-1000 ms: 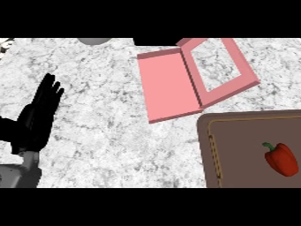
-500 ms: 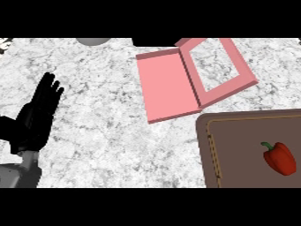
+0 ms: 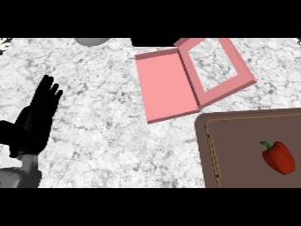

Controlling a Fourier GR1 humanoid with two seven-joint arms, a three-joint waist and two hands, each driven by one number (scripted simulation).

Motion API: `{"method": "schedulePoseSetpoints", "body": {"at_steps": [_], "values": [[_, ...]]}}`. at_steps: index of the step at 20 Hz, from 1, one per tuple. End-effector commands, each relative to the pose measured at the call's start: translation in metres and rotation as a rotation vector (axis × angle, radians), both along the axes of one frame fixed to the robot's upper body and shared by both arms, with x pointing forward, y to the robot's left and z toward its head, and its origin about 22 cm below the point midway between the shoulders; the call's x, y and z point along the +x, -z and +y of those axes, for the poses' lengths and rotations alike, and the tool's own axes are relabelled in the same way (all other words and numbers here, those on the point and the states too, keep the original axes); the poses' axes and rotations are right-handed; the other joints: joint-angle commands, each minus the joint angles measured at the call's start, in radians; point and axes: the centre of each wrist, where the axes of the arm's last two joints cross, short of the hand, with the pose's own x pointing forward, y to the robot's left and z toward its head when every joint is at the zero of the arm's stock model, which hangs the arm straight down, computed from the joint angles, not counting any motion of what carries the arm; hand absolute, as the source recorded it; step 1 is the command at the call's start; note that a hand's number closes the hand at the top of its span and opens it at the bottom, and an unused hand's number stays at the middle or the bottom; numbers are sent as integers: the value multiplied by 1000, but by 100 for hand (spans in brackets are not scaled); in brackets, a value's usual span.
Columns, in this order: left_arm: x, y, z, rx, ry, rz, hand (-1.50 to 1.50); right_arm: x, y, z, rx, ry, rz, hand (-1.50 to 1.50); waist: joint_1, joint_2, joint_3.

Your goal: Pick the bell pepper from the tray and place it in the cardboard box

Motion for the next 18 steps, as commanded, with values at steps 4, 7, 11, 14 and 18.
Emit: {"method": "schedulePoseSetpoints", "body": {"at_steps": [4, 7, 11, 14, 18], "values": [[-1, -16, -4, 11, -8, -15, 0, -9, 13, 34, -92, 32, 35, -150, -4, 0, 1], [-19, 5, -10, 18, -8, 3, 0, -6, 11, 30, -44, 50, 75, -150, 2, 0, 1], [3, 13, -21, -18, 22, 14, 0, 5, 25, 56, -36, 34, 74, -150, 4, 2, 1], [6, -17, 10, -9, 12, -7, 0, -5, 36, 62, -52, 57, 73, -150, 3, 1, 1], [13, -7, 14, -11, 5, 8, 0, -1, 42, 59, -77, 71, 67, -150, 1, 2, 1]]}}
